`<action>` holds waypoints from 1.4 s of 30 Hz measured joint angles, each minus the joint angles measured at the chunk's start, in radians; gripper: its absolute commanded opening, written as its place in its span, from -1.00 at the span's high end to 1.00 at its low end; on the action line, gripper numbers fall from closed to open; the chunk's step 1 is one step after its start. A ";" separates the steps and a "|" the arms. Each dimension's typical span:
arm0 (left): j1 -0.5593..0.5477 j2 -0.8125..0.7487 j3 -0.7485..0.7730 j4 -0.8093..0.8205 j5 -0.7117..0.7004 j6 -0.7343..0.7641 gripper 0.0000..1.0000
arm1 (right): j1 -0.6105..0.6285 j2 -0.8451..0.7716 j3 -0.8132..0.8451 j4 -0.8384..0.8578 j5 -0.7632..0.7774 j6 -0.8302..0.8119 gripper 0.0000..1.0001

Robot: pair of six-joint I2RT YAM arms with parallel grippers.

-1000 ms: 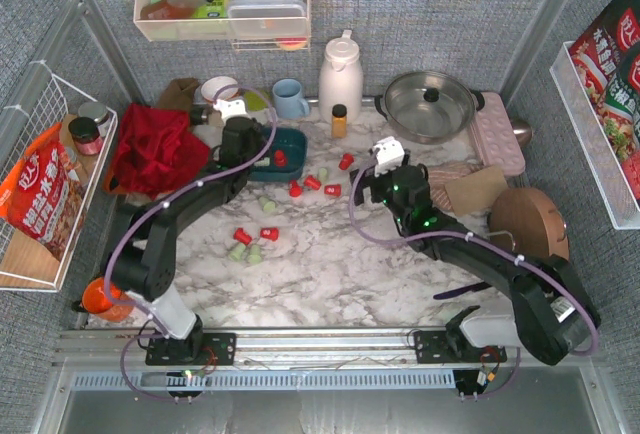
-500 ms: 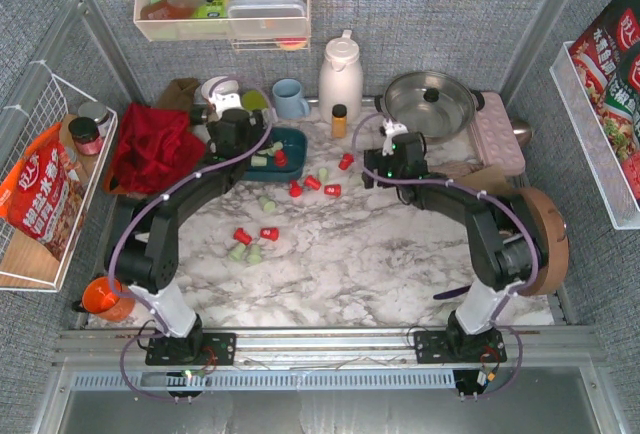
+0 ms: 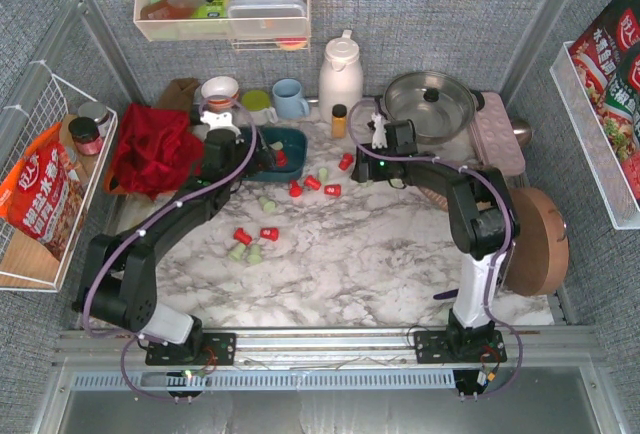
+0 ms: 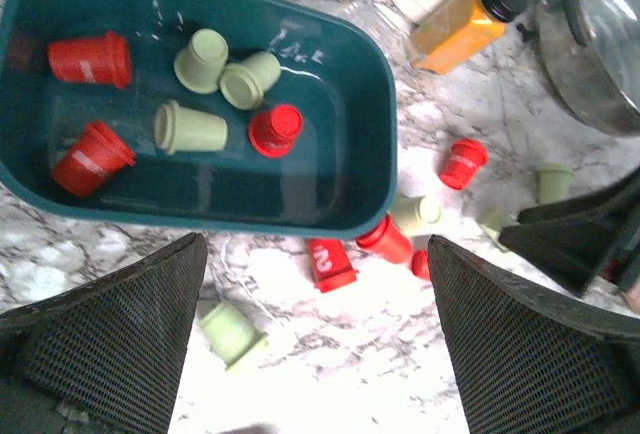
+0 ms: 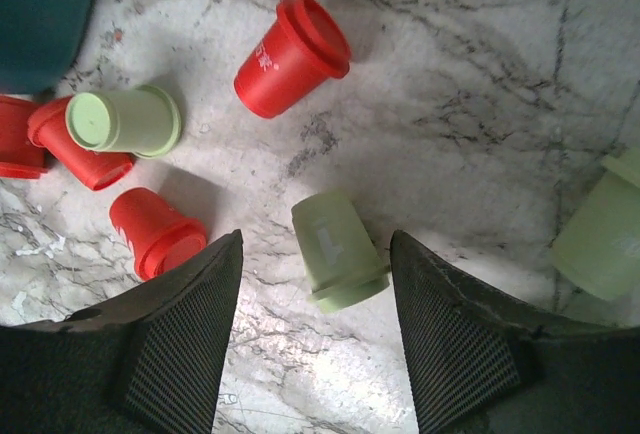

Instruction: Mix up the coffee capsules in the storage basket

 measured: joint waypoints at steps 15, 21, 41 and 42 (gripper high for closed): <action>-0.003 -0.111 -0.143 0.036 0.092 -0.134 -0.98 | 0.083 0.065 0.086 -0.161 0.176 -0.109 0.04; -0.008 -0.118 -0.153 0.046 0.097 -0.157 -0.98 | 0.096 0.032 0.034 -0.137 0.200 -0.130 0.26; -0.251 -0.042 -0.080 0.053 0.186 -0.061 -0.79 | 0.285 -0.550 -0.790 0.718 -0.058 -0.417 0.41; -0.257 -0.044 -0.085 0.060 0.206 -0.053 -0.74 | 0.297 -0.555 -0.814 0.762 -0.072 -0.451 0.41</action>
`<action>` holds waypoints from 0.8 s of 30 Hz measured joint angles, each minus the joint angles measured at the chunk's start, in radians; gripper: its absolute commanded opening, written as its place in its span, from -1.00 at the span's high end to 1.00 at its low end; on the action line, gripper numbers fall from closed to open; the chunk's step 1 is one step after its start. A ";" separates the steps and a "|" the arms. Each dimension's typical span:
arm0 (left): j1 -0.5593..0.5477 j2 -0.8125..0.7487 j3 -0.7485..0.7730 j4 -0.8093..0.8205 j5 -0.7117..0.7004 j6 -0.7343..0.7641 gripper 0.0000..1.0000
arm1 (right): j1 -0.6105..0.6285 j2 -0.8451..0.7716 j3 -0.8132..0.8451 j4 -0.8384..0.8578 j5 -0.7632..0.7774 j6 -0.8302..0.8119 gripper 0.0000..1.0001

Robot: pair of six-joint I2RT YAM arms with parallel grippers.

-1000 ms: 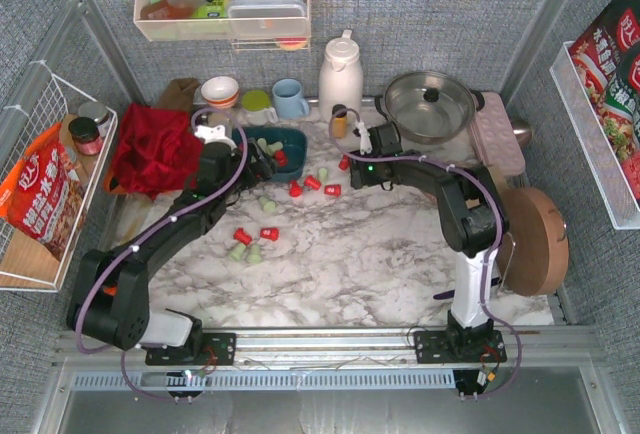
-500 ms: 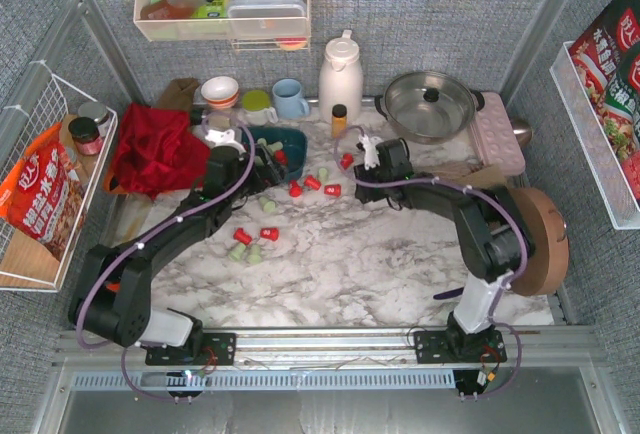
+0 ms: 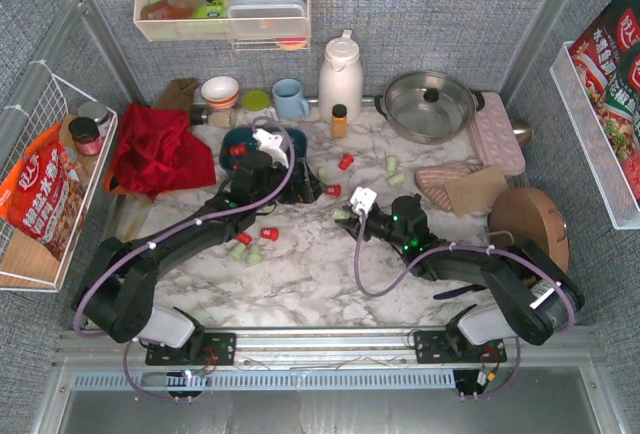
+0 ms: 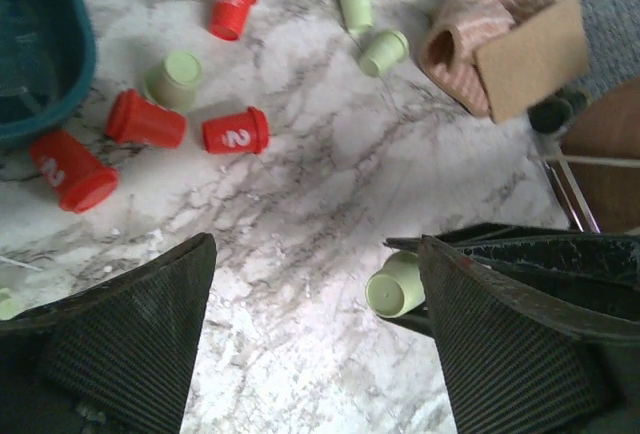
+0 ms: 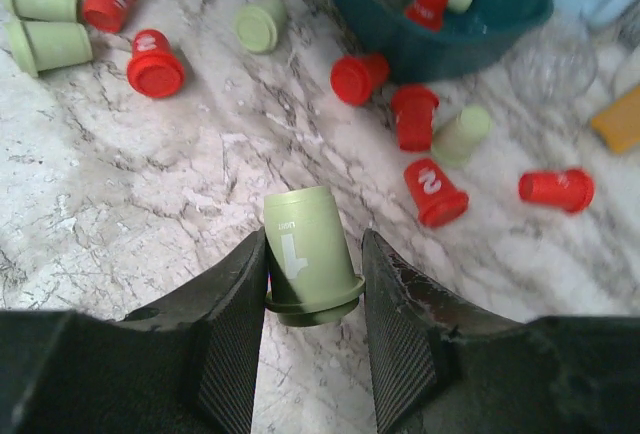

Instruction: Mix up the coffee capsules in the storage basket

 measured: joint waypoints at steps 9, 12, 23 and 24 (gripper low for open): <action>-0.022 -0.076 -0.133 0.138 0.166 0.015 -0.49 | 0.016 -0.047 -0.060 0.207 -0.037 -0.110 0.41; -0.036 -0.081 -0.156 0.193 0.220 0.003 -0.52 | 0.018 -0.058 -0.062 0.226 -0.037 -0.117 0.41; -0.088 0.007 -0.128 0.326 0.316 -0.034 -0.26 | 0.019 -0.108 -0.069 0.234 -0.042 -0.135 0.41; -0.089 0.014 -0.126 0.330 0.316 -0.036 -0.20 | 0.019 -0.111 -0.069 0.234 -0.043 -0.135 0.41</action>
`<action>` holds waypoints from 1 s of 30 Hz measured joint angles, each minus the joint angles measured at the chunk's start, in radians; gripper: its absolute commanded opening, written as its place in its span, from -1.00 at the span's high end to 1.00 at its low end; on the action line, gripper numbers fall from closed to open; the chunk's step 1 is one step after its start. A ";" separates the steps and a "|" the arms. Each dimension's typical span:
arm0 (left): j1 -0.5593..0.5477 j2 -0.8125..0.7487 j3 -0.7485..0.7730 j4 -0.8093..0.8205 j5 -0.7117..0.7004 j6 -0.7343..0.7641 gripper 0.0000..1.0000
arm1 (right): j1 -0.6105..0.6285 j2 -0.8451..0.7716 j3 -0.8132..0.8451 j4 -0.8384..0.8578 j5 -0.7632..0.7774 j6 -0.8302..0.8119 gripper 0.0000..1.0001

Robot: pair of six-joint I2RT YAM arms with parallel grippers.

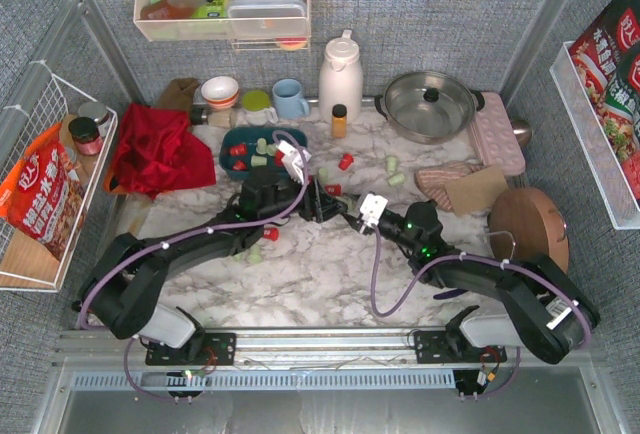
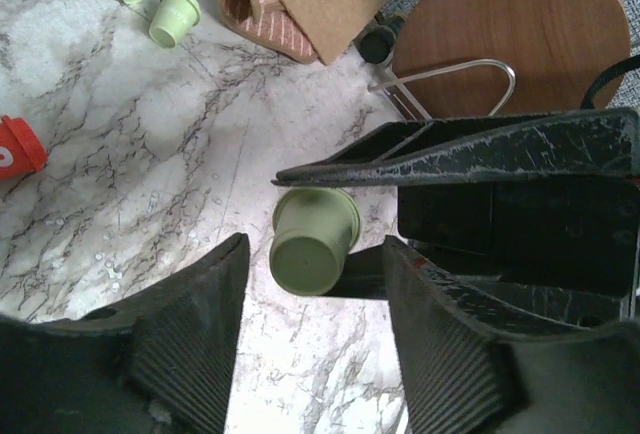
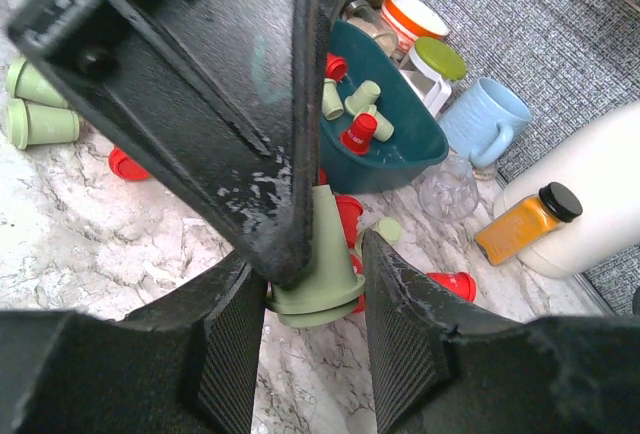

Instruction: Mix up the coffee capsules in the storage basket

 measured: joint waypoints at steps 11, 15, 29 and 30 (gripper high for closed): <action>-0.003 0.027 0.007 0.051 0.005 -0.016 1.00 | -0.001 -0.003 0.001 -0.007 -0.007 -0.014 -0.10; -0.003 0.034 0.007 0.062 0.009 -0.012 1.00 | 0.001 -0.003 0.011 -0.030 0.000 -0.002 -0.98; 0.002 -0.172 -0.016 -0.090 -0.438 0.122 1.00 | 0.000 -0.069 0.040 -0.153 0.217 0.050 -0.98; 0.002 -0.185 -0.017 -0.102 -0.497 0.138 1.00 | -0.003 -0.075 0.056 -0.177 0.255 0.069 -0.98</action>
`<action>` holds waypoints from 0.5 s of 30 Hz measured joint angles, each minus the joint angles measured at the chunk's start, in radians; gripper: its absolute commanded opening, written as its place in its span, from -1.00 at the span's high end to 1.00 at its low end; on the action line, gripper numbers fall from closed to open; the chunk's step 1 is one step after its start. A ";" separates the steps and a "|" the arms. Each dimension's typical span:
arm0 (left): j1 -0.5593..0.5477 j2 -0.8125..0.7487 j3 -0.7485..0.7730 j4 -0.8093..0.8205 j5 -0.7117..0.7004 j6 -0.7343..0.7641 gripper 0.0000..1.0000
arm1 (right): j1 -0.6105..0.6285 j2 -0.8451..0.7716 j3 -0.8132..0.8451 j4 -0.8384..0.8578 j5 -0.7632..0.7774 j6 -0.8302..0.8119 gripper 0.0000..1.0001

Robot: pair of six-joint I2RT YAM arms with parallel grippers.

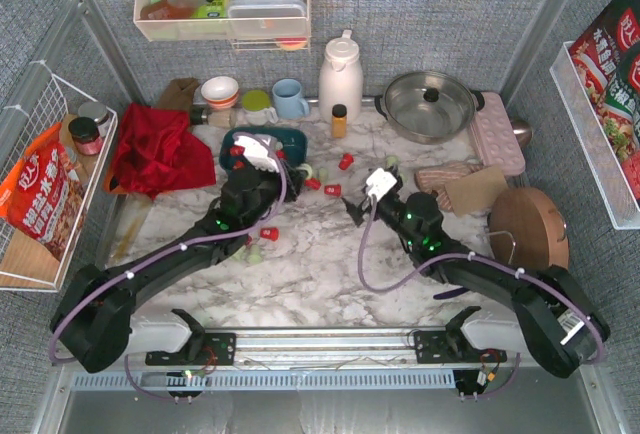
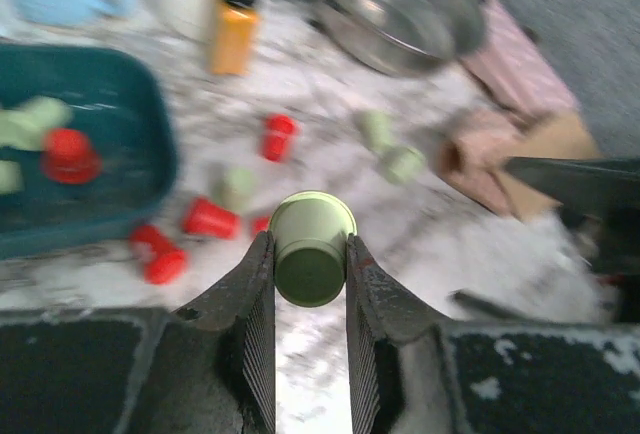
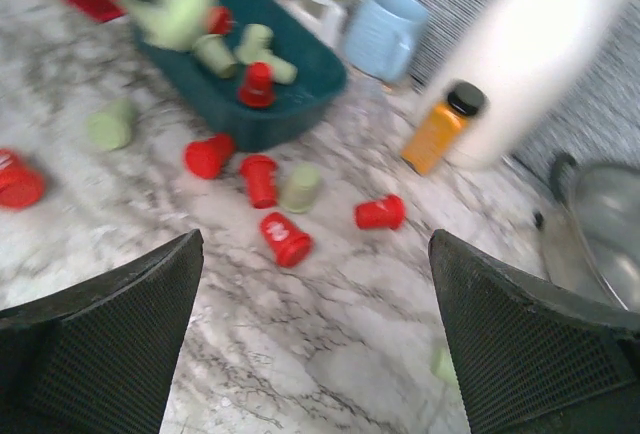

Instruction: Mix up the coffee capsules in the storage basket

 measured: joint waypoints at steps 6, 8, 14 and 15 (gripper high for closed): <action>0.013 -0.003 0.019 -0.020 -0.361 0.119 1.00 | -0.064 -0.031 0.138 -0.214 0.322 0.233 -0.98; 0.026 0.028 0.050 -0.026 -0.427 0.148 1.00 | -0.098 -0.036 0.137 -0.261 0.404 0.305 -0.98; 0.074 0.134 0.129 -0.027 -0.500 0.172 1.00 | -0.156 -0.033 0.102 -0.331 0.508 0.469 -0.99; 0.086 0.151 0.137 -0.025 -0.502 0.172 1.00 | -0.159 -0.024 0.110 -0.343 0.510 0.480 -0.98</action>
